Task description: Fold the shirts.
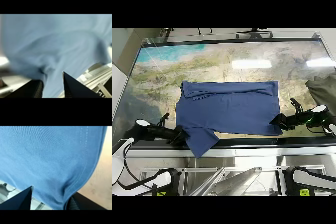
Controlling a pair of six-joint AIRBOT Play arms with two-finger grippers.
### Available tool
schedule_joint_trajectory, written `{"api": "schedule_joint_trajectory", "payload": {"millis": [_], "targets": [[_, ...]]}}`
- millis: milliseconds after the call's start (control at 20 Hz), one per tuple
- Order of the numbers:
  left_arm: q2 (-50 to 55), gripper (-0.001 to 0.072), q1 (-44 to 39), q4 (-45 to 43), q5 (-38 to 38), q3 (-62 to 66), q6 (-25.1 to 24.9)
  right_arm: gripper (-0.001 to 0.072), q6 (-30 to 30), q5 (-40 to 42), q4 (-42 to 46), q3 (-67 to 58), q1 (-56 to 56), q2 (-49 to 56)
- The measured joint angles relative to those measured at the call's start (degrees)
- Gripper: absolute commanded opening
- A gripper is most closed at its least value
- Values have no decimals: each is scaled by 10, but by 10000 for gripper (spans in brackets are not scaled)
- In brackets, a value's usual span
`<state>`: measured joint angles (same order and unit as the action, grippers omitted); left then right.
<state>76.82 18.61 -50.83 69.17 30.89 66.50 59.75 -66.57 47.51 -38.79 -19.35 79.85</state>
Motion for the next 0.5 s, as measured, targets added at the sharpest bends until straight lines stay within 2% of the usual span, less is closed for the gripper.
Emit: {"api": "schedule_joint_trajectory", "payload": {"millis": [50, 150, 200, 250, 400, 500], "targets": [[5, 22, -13, 7, -9, 2, -6, 521, 0, -1, 0, 0, 0, 0], [11, 29, -31, 17, -31, 3, -12, 517, -2, -6, 0, 0, -1, 0], [12, 29, -37, 20, -36, 4, -16, 462, -2, -9, 3, 0, -1, 0], [14, 29, -41, 23, -38, 5, -16, 438, -4, -10, 8, 0, -2, 0], [16, 29, -47, 27, -42, 5, -20, 426, -9, -25, 15, 2, -13, 0], [16, 29, -48, 29, -43, 5, -21, 103, -13, -34, 25, 4, -24, 0]]}}
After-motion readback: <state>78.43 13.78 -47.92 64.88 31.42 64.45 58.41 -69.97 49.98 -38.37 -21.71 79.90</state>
